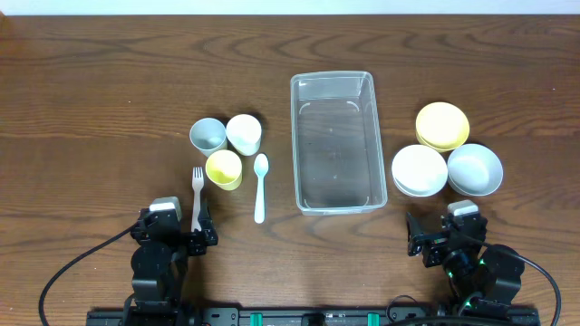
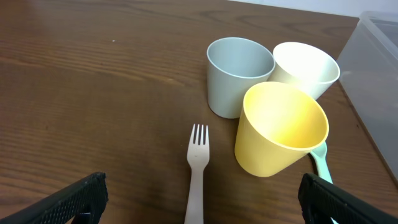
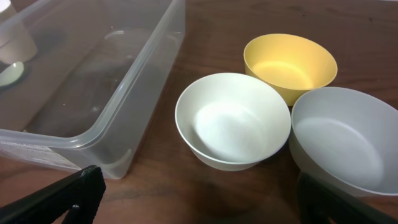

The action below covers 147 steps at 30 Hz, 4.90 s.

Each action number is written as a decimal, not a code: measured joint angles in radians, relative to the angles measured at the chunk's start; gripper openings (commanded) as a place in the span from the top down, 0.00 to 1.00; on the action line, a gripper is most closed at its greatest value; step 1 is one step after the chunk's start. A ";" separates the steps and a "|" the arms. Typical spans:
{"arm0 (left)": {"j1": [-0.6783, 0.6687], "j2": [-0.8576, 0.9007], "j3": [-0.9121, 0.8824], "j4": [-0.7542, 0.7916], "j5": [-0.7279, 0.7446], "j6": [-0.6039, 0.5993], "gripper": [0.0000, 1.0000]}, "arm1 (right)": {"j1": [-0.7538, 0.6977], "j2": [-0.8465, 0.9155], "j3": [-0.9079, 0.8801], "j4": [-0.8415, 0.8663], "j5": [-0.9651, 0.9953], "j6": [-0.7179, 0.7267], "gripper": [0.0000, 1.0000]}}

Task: Pack container
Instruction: 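Move the right gripper over the grey-blue bowl and grasp its rim, then carry the grey-blue bowl into the container and release it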

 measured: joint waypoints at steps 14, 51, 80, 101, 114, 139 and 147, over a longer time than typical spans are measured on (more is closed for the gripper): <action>0.000 0.000 0.000 0.000 0.000 0.000 0.02 | 0.000 0.000 0.000 0.000 0.000 0.000 0.01; 0.000 0.085 0.116 -0.029 0.242 -0.080 0.02 | 0.000 0.011 0.036 0.136 -0.140 0.481 0.01; 0.042 1.111 1.088 -0.552 0.005 -0.049 0.02 | -0.033 1.476 1.427 -0.551 0.254 0.248 0.01; 0.046 1.111 1.088 -0.578 -0.020 -0.049 0.02 | -0.277 1.892 1.289 -0.539 0.405 0.314 0.29; 0.046 1.111 1.088 -0.578 -0.020 -0.049 0.02 | -0.277 1.897 1.155 -0.413 0.437 0.374 0.85; 0.046 1.111 1.088 -0.578 -0.020 -0.049 0.02 | -0.276 1.741 1.091 -0.462 0.471 0.502 0.99; 0.046 1.111 1.088 -0.578 -0.020 -0.049 0.02 | -0.139 1.323 1.259 -0.594 0.486 0.513 0.98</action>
